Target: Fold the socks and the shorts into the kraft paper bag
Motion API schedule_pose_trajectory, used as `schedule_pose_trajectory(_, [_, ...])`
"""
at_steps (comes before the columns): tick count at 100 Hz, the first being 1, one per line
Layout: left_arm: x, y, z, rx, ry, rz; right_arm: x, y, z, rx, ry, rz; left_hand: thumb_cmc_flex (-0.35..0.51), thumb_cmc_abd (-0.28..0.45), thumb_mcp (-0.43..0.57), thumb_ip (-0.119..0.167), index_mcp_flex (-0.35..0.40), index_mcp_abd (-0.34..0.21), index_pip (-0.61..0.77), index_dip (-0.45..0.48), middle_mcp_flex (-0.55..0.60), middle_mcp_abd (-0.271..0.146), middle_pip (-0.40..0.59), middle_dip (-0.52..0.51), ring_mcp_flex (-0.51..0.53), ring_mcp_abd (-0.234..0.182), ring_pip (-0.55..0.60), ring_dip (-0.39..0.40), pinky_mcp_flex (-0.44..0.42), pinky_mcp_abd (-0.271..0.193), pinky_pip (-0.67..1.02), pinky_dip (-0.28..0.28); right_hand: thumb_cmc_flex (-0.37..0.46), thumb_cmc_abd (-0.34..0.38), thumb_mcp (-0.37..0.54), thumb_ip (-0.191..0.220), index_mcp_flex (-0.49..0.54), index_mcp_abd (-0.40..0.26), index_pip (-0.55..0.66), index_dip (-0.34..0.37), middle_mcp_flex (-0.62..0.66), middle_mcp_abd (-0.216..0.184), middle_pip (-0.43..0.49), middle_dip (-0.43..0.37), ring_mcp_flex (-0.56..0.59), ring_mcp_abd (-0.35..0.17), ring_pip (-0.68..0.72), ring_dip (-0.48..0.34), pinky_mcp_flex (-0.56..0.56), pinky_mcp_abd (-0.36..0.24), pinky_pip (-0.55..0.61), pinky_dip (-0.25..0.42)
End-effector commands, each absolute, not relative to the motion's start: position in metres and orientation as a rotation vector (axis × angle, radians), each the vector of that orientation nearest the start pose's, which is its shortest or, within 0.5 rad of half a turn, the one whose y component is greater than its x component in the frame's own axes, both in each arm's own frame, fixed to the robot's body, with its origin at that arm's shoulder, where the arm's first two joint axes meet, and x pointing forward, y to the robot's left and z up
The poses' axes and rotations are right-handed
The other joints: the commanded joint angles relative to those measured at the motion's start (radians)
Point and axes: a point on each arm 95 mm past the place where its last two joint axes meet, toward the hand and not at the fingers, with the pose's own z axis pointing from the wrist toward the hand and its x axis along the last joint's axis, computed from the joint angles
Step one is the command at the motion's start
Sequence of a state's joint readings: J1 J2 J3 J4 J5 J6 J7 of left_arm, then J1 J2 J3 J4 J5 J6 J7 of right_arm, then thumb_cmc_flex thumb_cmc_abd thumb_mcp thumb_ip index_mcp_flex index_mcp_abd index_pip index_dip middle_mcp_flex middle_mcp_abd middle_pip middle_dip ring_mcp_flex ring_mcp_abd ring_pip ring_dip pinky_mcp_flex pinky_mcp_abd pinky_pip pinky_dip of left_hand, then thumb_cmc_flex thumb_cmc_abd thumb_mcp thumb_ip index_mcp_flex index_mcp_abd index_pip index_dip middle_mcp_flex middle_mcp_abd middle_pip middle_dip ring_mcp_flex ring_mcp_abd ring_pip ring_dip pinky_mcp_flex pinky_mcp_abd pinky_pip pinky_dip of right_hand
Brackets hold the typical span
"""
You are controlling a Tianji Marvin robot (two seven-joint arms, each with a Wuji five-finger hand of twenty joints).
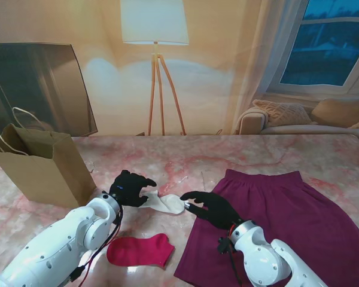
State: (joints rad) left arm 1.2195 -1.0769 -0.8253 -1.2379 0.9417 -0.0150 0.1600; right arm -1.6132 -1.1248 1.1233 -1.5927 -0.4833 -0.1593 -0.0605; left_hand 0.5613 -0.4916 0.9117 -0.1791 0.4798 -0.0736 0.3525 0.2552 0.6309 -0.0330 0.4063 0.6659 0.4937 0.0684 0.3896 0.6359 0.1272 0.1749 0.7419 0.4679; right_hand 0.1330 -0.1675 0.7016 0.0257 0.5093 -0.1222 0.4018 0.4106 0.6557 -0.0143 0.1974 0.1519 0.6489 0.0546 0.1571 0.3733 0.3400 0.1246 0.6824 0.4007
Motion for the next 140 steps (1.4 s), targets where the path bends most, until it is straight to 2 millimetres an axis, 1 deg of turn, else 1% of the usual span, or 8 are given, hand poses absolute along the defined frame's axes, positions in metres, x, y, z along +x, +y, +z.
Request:
schedule_pose_trajectory(1, [0.458, -0.039, -0.365, -1.052, 1.684, -1.446, 0.365, 0.047, -0.351, -1.932, -1.563, -2.294, -0.018, -0.005, 0.02, 0.061, -0.029, -0.004, 0.019, 0.006, -0.056, 0.016, -0.017, 0.01, -0.031, 0.021, -0.004, 0.011, -0.01, 0.003, -0.005, 0.013, 0.026, 0.017, -0.02, -0.041, 0.0, -0.025, 0.015, 0.009, -0.005, -0.004, 0.013, 0.013, 0.016, 0.005, 0.024, 0.025, 0.002, -0.004, 0.029, 0.039])
schedule_pose_trajectory(30, [0.465, -0.045, -0.37, -1.055, 1.696, -1.416, 0.363, 0.047, -0.351, -1.929, -1.565, -2.287, -0.011, 0.012, 0.012, 0.064, -0.216, -0.025, -0.085, -0.048, -0.22, 0.036, -0.112, -0.091, -0.081, 0.018, -0.005, 0.005, -0.022, -0.003, -0.007, 0.024, 0.026, 0.017, -0.02, -0.041, 0.004, -0.028, 0.016, 0.01, -0.006, -0.006, 0.013, 0.013, 0.015, 0.003, 0.024, 0.024, 0.003, -0.003, 0.029, 0.039])
schedule_pose_trajectory(50, [0.468, -0.046, -0.373, -1.086, 1.779, -1.367, 0.363, 0.045, -0.353, -1.936, -1.556, -2.284, 0.013, 0.011, 0.013, 0.064, -0.153, -0.073, -0.023, -0.021, -0.291, 0.052, -0.136, -0.142, -0.136, 0.023, -0.018, -0.003, -0.053, -0.009, -0.031, 0.026, 0.026, 0.017, -0.02, -0.04, 0.003, -0.027, 0.017, 0.01, -0.005, -0.005, 0.014, 0.013, 0.014, 0.003, 0.023, 0.024, 0.002, -0.004, 0.029, 0.039])
schedule_pose_trajectory(85, [0.465, -0.039, -0.383, -1.121, 1.865, -1.277, 0.361, 0.043, -0.353, -1.942, -1.544, -2.288, -0.013, 0.009, 0.021, 0.064, -0.09, -0.104, 0.398, 0.33, -0.339, 0.079, -0.161, -0.182, -0.19, 0.022, -0.022, -0.018, -0.076, -0.023, -0.049, 0.038, 0.026, 0.017, -0.02, -0.041, 0.001, -0.028, 0.015, 0.009, -0.004, -0.005, 0.014, 0.013, 0.015, 0.001, 0.024, 0.024, 0.002, -0.004, 0.029, 0.039])
schedule_pose_trajectory(90, [0.465, -0.038, -0.384, -1.118, 1.862, -1.281, 0.361, 0.043, -0.354, -1.943, -1.543, -2.288, 0.025, -0.02, -0.018, 0.005, -0.089, -0.129, 0.517, 0.445, -0.327, 0.082, -0.158, -0.182, -0.185, 0.024, -0.02, -0.022, -0.073, -0.02, -0.042, 0.038, 0.026, 0.017, -0.02, -0.041, 0.0, -0.027, 0.015, 0.009, -0.004, -0.006, 0.013, 0.013, 0.015, 0.002, 0.023, 0.023, 0.002, -0.005, 0.029, 0.039])
schedule_pose_trajectory(115, [0.459, -0.028, -0.384, -1.096, 1.779, -1.343, 0.361, 0.043, -0.354, -1.945, -1.539, -2.289, 0.122, -0.106, -0.071, -0.03, 0.017, -0.226, 0.757, 0.552, 0.01, 0.095, -0.125, -0.225, 0.027, 0.047, -0.022, -0.092, -0.004, 0.026, 0.023, 0.025, 0.027, 0.016, -0.019, -0.041, -0.001, -0.026, 0.014, 0.008, -0.004, -0.005, 0.013, 0.013, 0.015, 0.003, 0.023, 0.023, 0.003, -0.005, 0.029, 0.038])
schedule_pose_trajectory(128, [0.455, -0.024, -0.381, -1.098, 1.723, -1.385, 0.361, 0.043, -0.355, -1.94, -1.539, -2.288, 0.146, -0.139, -0.035, -0.03, 0.022, -0.227, 0.766, 0.547, 0.262, 0.034, -0.05, -0.211, 0.27, 0.029, 0.06, -0.078, 0.062, 0.052, 0.073, 0.03, 0.027, 0.017, -0.02, -0.041, -0.003, -0.024, 0.014, 0.008, -0.003, -0.004, 0.013, 0.013, 0.016, 0.004, 0.024, 0.023, 0.003, -0.004, 0.029, 0.038])
schedule_pose_trajectory(140, [0.45, -0.02, -0.378, -1.084, 1.695, -1.422, 0.361, 0.044, -0.356, -1.938, -1.537, -2.288, 0.181, -0.17, 0.01, -0.03, 0.05, -0.247, 0.761, 0.519, 0.468, -0.04, -0.135, 0.222, 0.356, 0.004, 0.16, 0.014, 0.098, 0.056, 0.131, 0.024, 0.027, 0.017, -0.02, -0.041, -0.004, -0.025, 0.013, 0.008, -0.002, -0.004, 0.013, 0.013, 0.015, 0.003, 0.024, 0.023, 0.002, -0.004, 0.029, 0.038])
